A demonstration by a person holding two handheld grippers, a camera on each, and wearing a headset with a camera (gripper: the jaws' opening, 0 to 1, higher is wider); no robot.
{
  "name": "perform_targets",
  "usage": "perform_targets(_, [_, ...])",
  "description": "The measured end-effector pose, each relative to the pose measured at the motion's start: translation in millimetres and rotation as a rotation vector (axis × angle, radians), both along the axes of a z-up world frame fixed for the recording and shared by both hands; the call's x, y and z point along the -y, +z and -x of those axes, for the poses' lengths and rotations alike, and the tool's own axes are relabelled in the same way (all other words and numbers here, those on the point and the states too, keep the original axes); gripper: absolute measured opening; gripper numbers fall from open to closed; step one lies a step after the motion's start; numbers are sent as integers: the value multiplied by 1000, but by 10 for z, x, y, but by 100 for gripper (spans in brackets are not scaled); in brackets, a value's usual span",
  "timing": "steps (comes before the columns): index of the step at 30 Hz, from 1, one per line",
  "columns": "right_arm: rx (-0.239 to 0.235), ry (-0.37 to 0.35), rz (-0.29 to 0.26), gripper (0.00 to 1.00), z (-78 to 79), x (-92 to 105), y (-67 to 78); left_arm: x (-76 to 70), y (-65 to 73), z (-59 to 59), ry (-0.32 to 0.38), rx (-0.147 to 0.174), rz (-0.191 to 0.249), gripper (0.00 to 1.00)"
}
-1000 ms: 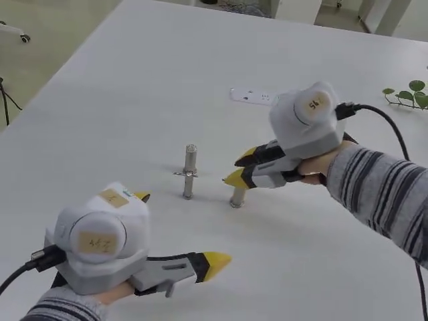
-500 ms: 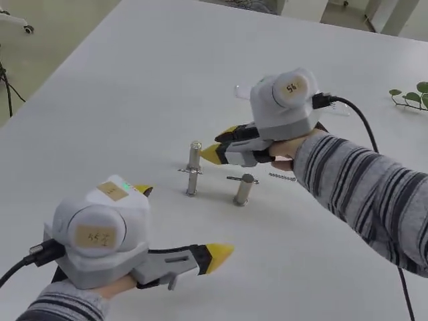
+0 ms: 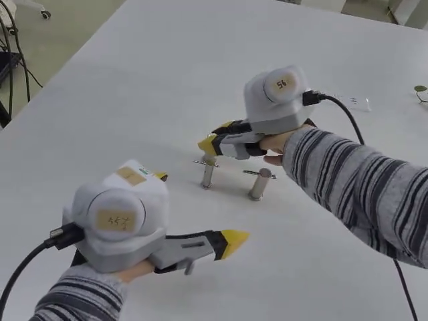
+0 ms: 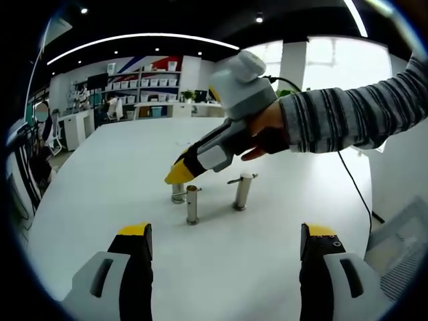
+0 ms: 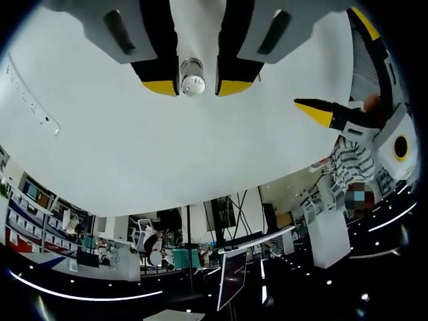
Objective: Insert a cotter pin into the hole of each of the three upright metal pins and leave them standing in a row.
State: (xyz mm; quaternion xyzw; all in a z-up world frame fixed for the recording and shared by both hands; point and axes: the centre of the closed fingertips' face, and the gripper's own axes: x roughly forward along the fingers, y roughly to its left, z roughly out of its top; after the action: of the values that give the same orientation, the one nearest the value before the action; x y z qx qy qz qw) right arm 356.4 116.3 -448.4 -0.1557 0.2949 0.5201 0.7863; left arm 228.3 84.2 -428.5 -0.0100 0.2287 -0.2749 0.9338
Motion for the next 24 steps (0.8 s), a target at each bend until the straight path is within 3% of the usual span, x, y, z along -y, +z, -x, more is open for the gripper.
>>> perform_targets(6, [4,-9,8,10,-34,31,-22,17,-2,3,-4,-4,4,89])
perform_targets(12, [21,-17,14,9,-50,35,-19,39,-8,12,-12,-10,13,89])
perform_targets(16, [35,-11,34,8,20,75,12,46,-10,14,-17,-7,4,89])
perform_targets(24, [45,-29,73,8,71,303,87,70,-3,24,-26,-6,3,89])
